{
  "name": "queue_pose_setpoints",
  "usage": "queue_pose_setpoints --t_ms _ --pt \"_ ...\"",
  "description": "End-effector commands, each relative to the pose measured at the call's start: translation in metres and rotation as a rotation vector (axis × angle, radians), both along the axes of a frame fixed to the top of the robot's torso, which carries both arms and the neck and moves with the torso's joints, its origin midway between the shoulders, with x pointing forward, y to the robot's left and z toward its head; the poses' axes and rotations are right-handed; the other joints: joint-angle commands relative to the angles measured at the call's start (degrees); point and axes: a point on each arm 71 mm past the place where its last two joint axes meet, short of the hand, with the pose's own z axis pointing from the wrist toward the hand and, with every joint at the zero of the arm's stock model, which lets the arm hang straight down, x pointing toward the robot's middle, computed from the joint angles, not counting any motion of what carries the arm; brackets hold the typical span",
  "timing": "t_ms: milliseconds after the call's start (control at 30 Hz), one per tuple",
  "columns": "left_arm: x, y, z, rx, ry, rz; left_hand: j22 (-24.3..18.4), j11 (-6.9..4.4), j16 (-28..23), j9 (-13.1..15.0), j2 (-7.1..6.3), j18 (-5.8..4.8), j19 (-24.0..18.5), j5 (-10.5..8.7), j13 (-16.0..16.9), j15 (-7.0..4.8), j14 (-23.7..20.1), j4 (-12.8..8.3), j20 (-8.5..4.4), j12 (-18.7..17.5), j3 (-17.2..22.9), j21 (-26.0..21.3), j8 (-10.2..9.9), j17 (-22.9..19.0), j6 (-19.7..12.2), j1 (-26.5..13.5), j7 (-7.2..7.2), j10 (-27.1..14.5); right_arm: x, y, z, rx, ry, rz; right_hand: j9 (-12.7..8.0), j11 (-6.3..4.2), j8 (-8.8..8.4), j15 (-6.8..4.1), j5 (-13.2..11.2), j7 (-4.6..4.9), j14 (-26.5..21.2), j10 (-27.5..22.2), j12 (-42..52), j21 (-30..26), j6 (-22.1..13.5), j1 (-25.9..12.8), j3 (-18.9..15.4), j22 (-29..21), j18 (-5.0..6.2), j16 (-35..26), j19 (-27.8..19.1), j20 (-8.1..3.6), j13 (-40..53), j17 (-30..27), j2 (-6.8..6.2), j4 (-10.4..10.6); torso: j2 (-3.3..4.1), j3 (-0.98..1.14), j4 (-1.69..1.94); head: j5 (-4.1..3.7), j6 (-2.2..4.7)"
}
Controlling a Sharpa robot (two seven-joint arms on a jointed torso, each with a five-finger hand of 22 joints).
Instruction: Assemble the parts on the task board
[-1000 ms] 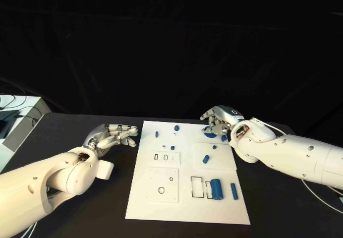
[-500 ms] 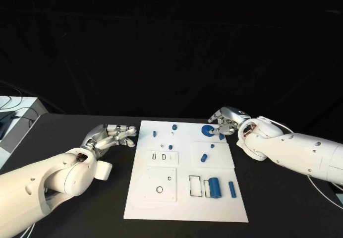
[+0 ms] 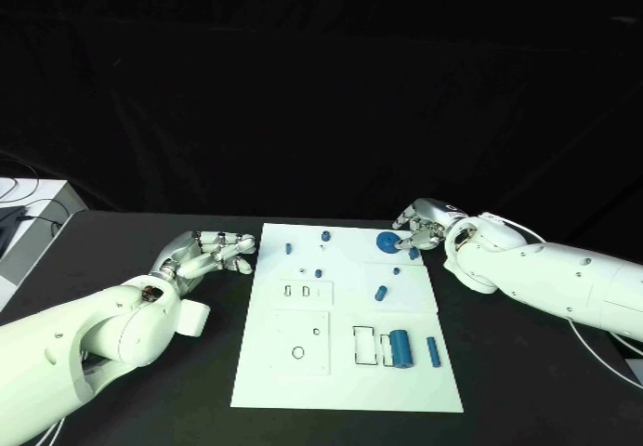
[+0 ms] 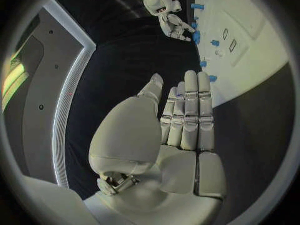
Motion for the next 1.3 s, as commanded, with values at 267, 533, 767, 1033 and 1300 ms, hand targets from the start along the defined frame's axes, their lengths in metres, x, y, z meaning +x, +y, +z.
queue_pose_setpoints --t_ms 267,533,767,1033,1300 --pt "-0.0017 -0.0045 0.0019 -0.008 -0.015 -0.030 -0.09 0.13 -0.30 -0.08 0.19 0.05 -0.17 -0.09 -0.03 -0.04 0.16 -0.39 0.03 -0.19 -0.05 0.19 -0.18 0.05 -0.39 0.48 -0.11 -0.40 0.0047 0.0041 -0.0058 0.009 0.068 0.003 0.03 -0.10 0.17 0.28 0.85 0.73 0.13 0.54 0.17 0.22 -0.95 -1.40 -0.37 11.11 -1.03 0.00 4.82 0.33 0.19 0.28 -0.47 1.13 -0.01 -0.03 0.01 -0.11 -0.27" --pt "-0.0016 -0.0043 0.0021 -0.007 -0.015 -0.029 -0.12 0.18 -0.25 -0.07 0.22 0.05 -0.26 -0.09 -0.04 -0.02 0.13 -0.49 0.03 -0.20 0.00 0.34 -0.17 0.10 -0.47 0.49 -0.06 -0.56 0.0054 0.0045 -0.0088 0.005 0.106 0.006 0.04 -0.15 0.19 0.25 3.11 0.63 0.16 0.54 0.17 0.45 -0.87 -2.63 -0.64 11.17 -1.09 0.03 4.83 0.31 0.33 0.55 -0.71 1.96 -0.03 -0.04 -0.04 -0.06 -0.35" --pt "-0.0015 -0.0045 0.0022 -0.008 -0.015 -0.030 -0.12 0.18 -0.25 -0.07 0.22 0.05 -0.26 -0.09 -0.04 -0.02 0.13 -0.49 0.03 -0.20 0.00 0.34 -0.17 0.10 -0.47 0.49 -0.06 -0.56 0.0070 0.0041 -0.0107 0.007 0.127 0.002 0.04 -0.18 0.19 0.23 4.61 0.62 0.15 0.45 0.05 0.49 -0.81 -3.21 -0.68 11.19 -1.11 -0.02 4.82 0.30 0.34 0.63 -0.38 2.19 -0.05 0.00 -0.04 -0.08 -0.22" --pt "-0.0013 -0.0043 0.0021 -0.007 -0.015 -0.029 -0.12 0.18 -0.25 -0.07 0.22 0.05 -0.26 -0.09 -0.04 -0.02 0.13 -0.49 0.03 -0.20 0.00 0.34 -0.17 0.10 -0.47 0.49 -0.06 -0.56 0.0082 0.0049 -0.0125 0.011 0.147 0.003 0.02 -0.32 0.18 0.13 7.86 0.50 0.18 0.55 -0.02 0.54 -0.36 -4.30 -0.74 11.20 -1.15 -0.14 4.81 0.22 0.43 0.74 0.72 1.97 -0.05 0.00 -0.02 0.00 -0.15" --pt "-0.0010 -0.0039 0.0019 -0.006 -0.013 -0.028 -0.14 0.19 -0.24 -0.07 0.22 0.06 -0.29 -0.09 -0.04 -0.01 0.11 -0.53 0.04 -0.20 0.02 0.38 -0.17 0.11 -0.50 0.50 -0.05 -0.58 0.0082 0.0068 -0.0120 0.021 0.141 0.009 -0.07 -0.73 -0.05 -0.22 10.30 0.10 0.30 1.05 -0.06 0.67 1.11 -5.33 -0.05 11.23 -1.28 -0.35 4.80 -0.09 0.78 0.86 2.40 -0.41 -0.03 0.03 -0.12 0.09 -0.09"
